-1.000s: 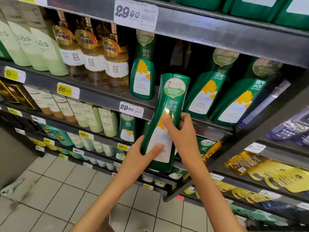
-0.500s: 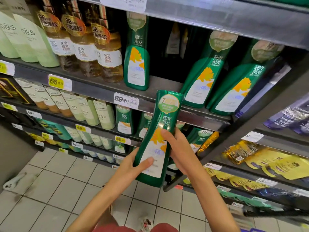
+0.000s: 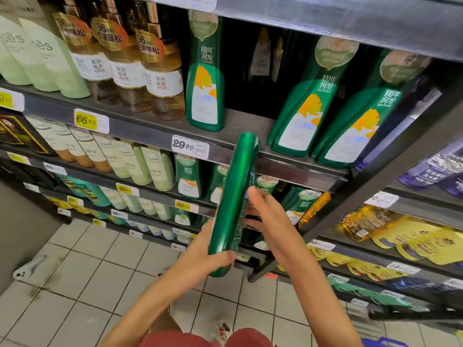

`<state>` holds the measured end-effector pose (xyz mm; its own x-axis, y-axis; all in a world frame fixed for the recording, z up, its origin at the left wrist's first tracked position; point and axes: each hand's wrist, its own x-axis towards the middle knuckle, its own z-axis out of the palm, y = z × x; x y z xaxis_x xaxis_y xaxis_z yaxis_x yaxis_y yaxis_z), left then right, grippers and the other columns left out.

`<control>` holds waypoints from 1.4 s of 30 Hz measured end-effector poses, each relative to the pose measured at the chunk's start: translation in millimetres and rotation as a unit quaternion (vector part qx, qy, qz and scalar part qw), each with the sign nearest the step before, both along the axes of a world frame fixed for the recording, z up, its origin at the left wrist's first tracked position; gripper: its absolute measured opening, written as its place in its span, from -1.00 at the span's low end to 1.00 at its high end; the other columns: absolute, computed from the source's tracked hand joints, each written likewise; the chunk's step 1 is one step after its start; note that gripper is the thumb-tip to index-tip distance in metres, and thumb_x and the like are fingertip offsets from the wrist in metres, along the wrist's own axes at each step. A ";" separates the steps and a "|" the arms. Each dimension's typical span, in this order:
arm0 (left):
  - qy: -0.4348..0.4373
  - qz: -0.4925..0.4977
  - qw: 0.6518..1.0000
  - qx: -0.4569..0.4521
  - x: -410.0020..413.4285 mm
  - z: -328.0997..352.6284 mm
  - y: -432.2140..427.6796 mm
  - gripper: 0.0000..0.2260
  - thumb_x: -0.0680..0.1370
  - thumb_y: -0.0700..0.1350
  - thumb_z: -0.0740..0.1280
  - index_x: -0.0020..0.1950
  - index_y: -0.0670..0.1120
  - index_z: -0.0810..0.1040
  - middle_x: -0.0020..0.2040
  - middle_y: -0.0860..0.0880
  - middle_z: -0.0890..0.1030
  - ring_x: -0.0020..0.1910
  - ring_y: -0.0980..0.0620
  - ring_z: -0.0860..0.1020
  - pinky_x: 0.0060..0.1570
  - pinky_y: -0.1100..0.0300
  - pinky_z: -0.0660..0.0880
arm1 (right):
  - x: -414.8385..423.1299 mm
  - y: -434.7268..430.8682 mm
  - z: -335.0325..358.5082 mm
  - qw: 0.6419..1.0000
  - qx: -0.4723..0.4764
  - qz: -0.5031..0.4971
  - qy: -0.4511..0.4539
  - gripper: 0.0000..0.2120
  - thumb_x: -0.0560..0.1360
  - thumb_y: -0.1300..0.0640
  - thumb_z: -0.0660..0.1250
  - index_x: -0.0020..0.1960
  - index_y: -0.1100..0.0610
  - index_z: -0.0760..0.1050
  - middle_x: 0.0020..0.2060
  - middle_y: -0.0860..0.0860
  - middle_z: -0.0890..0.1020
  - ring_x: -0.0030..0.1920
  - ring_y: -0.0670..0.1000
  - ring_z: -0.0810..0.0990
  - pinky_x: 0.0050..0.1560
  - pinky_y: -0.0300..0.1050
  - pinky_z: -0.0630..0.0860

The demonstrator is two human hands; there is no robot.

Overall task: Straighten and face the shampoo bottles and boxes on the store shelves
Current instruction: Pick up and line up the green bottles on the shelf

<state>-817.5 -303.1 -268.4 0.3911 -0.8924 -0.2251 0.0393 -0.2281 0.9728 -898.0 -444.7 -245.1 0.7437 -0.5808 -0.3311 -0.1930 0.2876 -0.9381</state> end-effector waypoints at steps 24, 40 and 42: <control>-0.043 0.059 0.997 -0.006 -4.9 9.0 -8.9 -0.33 0.17 0.06 0.50 0.22 0.06 0.35 0.00 0.09 0.58 0.01 0.27 0.54 -0.11 0.49 0.44 | 10.8 3.6 28.8 0.996 -0.036 0.018 -0.083 -0.38 0.34 -0.13 0.40 0.32 0.01 0.33 0.11 0.00 0.58 0.02 -0.16 0.62 -0.02 -0.29 0.55; 0.142 0.041 0.989 -0.009 8.2 3.2 9.7 -0.62 0.42 -0.06 0.30 0.23 -0.05 0.45 0.10 -0.02 0.65 0.09 0.03 0.61 0.00 0.23 0.56 | 4.3 7.6 -9.9 0.996 -0.014 0.072 -0.058 -0.73 0.56 0.18 0.27 0.24 0.02 0.42 0.09 -0.08 0.64 0.07 -0.10 0.62 0.09 -0.16 0.54; 0.134 0.069 0.988 -0.019 6.3 -2.5 11.2 -0.60 0.43 -0.08 0.29 0.26 -0.09 0.44 0.13 -0.05 0.64 0.13 0.00 0.59 0.11 0.16 0.53 | 1.0 9.9 -17.0 0.992 -0.021 0.121 -0.032 -0.66 0.53 0.15 0.31 0.29 0.05 0.39 0.14 -0.05 0.62 0.13 -0.08 0.60 0.18 -0.09 0.52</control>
<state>-811.2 -291.9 -270.9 0.4405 -0.8444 -0.3049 0.3250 -0.1667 0.9309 -897.0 -434.8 -262.1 0.8815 -0.3947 -0.2593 -0.1924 0.2013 -0.9604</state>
